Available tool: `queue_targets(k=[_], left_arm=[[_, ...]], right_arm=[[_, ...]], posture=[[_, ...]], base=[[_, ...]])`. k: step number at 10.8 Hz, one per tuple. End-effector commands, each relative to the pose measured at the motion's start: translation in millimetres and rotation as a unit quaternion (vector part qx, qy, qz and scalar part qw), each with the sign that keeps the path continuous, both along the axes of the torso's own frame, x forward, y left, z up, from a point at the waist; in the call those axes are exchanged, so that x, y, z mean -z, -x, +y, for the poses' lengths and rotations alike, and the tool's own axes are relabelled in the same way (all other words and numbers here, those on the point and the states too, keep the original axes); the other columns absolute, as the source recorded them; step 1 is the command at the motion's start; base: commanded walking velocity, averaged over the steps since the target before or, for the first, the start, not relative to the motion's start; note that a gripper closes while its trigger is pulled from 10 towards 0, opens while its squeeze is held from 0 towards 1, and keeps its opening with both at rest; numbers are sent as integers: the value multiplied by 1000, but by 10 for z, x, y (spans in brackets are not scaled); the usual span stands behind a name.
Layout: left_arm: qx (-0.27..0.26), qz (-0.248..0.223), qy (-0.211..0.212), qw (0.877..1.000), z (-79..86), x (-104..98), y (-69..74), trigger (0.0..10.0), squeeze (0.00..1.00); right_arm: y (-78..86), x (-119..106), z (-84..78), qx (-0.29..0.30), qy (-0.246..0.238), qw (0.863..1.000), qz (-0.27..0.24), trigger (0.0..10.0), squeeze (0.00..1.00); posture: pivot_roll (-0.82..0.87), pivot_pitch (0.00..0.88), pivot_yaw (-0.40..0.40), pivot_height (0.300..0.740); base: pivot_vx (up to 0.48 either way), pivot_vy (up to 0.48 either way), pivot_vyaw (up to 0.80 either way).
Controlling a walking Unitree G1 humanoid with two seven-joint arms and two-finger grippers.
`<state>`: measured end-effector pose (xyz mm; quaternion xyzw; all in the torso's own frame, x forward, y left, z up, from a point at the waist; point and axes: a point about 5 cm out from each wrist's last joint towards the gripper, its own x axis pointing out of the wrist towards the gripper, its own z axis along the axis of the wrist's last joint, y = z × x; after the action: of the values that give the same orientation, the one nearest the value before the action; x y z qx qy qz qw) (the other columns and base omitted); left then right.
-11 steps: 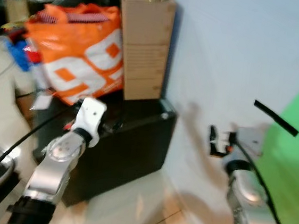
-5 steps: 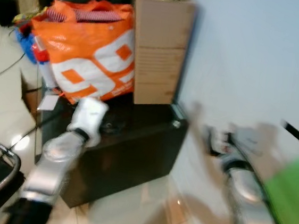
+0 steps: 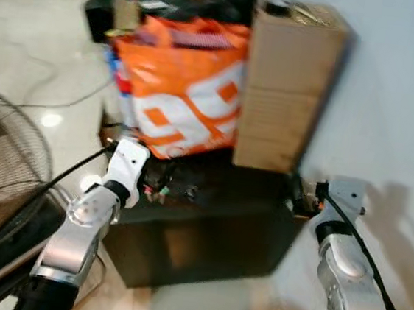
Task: Hang keys on a hook
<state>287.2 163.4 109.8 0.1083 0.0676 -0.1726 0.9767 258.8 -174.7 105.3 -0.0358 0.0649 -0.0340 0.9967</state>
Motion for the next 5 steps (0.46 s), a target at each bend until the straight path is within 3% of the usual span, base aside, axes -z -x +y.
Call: queue_targets(k=[1,5], left_arm=[[-4,-10,-8,1000,36,-46,-17,10000,102],[-3,-13,-9,1000,25,-52,-11,10000,102]], right_arm=[[-22,-22,40,-4,-6,1000,-6,10000,0],[-49,-33,22,-10,-5,1000,-12,10000,0]], posture=[[-65,0,13,740],[-53,0,5,740]], base=[[371,0,0],[369,0,0]])
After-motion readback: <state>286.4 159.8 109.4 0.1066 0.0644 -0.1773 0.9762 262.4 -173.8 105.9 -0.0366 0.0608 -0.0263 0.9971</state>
